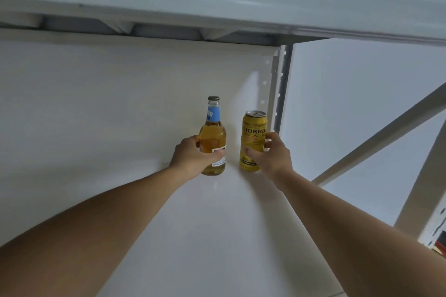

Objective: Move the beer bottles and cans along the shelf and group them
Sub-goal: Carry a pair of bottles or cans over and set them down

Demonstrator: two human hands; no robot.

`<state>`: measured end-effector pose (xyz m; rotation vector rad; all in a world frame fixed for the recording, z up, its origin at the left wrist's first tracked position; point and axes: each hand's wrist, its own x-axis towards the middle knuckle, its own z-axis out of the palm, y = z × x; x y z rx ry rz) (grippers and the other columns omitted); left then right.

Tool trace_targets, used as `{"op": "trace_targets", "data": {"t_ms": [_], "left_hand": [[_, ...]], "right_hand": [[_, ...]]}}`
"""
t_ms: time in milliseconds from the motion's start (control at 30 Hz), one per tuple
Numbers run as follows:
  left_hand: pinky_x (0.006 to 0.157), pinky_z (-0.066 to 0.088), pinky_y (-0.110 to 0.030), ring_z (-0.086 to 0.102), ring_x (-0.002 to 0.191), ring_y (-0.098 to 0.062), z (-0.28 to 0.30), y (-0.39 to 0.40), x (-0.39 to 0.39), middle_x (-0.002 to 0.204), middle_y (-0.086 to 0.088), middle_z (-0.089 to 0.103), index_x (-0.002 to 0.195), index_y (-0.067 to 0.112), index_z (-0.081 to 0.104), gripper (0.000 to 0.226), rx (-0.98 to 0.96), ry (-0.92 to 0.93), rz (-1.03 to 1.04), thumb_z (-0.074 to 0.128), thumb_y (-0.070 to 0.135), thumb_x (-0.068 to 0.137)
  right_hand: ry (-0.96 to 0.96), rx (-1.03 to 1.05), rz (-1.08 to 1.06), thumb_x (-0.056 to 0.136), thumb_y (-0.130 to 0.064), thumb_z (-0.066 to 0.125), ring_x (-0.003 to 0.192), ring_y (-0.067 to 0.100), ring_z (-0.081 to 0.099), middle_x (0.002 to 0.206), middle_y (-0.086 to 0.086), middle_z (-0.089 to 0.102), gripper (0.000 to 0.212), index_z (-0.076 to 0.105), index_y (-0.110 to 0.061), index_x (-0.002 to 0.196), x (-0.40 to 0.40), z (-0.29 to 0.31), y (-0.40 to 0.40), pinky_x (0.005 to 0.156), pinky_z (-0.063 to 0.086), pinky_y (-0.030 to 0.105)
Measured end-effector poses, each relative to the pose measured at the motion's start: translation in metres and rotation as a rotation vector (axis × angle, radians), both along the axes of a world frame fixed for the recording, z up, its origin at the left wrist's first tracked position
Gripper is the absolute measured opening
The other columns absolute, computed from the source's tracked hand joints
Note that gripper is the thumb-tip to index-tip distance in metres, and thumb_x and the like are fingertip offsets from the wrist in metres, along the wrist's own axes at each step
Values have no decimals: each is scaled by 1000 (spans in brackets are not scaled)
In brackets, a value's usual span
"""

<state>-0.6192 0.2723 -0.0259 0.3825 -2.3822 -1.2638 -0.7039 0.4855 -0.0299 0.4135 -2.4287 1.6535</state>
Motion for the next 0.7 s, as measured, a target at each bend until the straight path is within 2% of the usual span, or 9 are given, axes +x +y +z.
{"op": "trace_targets", "data": {"t_ms": [200,300,367,433,533,600,700], "left_hand": [[103,61,-42,70,123,-24,3,1,2,135,2,74,141,28,68,69,10,-15,-7,91,56,82],[108,59,-45,70,124,-23,4,0,8,134,3,75,138,30,70,70,36,-55,-33,91,59,79],[112,57,-48,70,126,-20,1,-3,15,138,5,74,140,32,70,86,28,-89,-62,93,71,67],[118,52,-47,63,139,-23,-2,-7,26,155,2,63,160,27,53,113,-10,-102,-40,95,71,65],[124,43,-40,47,155,-24,-4,-15,48,171,-5,44,174,20,23,128,-130,-115,-62,96,55,76],[125,39,-37,42,158,-22,-5,-22,63,175,-5,38,175,19,21,127,-253,-149,-84,92,60,78],[120,44,-36,48,152,-20,-3,-34,87,169,-2,47,169,21,36,104,-383,-124,-67,82,65,87]], "right_hand": [[-20,-2,17,90,-42,86,113,19,63,131,-3,66,68,52,-25,146,0,4,-1,91,58,38],[-12,21,18,92,-45,83,114,20,63,141,2,66,72,49,-26,152,6,2,0,96,59,41],[-13,66,-14,92,-50,82,124,24,64,147,4,64,78,46,-27,157,11,0,4,103,58,45],[8,129,-61,89,-56,81,134,27,62,151,6,61,87,42,-26,160,16,0,9,107,56,50],[53,233,-97,90,-51,80,124,25,63,150,7,56,82,40,-25,157,27,2,16,97,56,44],[64,316,-92,93,-44,77,116,25,62,148,8,50,73,41,-25,153,37,4,19,88,54,39],[71,467,-70,94,-50,73,116,26,62,140,4,50,62,47,-27,146,58,5,21,87,57,41]]}}
